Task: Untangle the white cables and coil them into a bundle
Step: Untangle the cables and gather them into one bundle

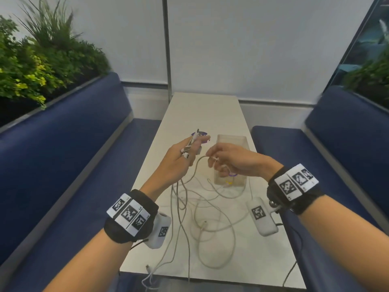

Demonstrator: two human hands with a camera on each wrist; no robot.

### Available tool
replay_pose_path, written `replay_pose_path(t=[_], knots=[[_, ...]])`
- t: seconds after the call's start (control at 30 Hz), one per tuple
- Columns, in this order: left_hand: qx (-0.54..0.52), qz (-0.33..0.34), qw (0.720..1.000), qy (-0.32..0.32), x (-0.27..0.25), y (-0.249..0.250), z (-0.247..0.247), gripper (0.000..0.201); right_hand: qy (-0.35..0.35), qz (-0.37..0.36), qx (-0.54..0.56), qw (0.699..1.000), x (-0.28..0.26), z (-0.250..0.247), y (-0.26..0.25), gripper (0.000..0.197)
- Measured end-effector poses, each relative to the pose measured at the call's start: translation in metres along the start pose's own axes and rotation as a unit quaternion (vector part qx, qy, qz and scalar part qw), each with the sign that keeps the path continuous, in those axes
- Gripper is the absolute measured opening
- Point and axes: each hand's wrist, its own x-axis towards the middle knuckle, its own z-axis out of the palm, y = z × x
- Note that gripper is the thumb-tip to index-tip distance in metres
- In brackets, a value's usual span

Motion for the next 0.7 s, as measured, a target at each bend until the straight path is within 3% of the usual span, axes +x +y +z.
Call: replay_pose_path(t=[0.1, 0.2, 0.27, 0.37, 0.43, 0.5, 0.6, 0.7], knots=[[-0.014, 0.014, 1.0, 0.023, -0.002, 0.003, 0.005, 0.036, -0.135, -0.004, 0.07, 0.988, -0.006, -0.002, -0.007, 0.037], [-0.038, 0.026, 0.999, 0.028, -0.004, 0.008, 0.002, 0.033, -0.16, -0.018, 0.124, 0.979, -0.007, -0.007, -0.005, 0.048], [-0.047, 0.028, 0.998, 0.006, -0.004, 0.012, -0.005, 0.032, -0.122, -0.047, 0.075, 0.989, -0.007, -0.004, 0.001, 0.038], [-0.083, 0.021, 0.995, -0.044, -0.002, 0.014, -0.013, 0.033, -0.006, -0.123, -0.065, 0.99, -0.005, 0.013, 0.011, 0.018], [-0.104, 0.013, 0.992, -0.072, -0.002, 0.017, -0.013, 0.031, 0.079, -0.196, -0.088, 0.973, -0.001, 0.025, 0.017, 0.027], [-0.108, -0.005, 0.99, -0.087, -0.002, 0.018, -0.013, 0.033, 0.11, -0.215, -0.005, 0.97, 0.005, 0.029, 0.02, 0.04], [-0.1, -0.045, 0.986, -0.129, -0.004, 0.011, -0.013, 0.039, 0.081, -0.174, 0.153, 0.97, 0.014, 0.027, 0.023, 0.051], [-0.086, -0.102, 0.974, -0.181, -0.006, 0.005, -0.01, 0.044, 0.075, -0.133, 0.291, 0.944, 0.016, 0.03, 0.013, 0.055]])
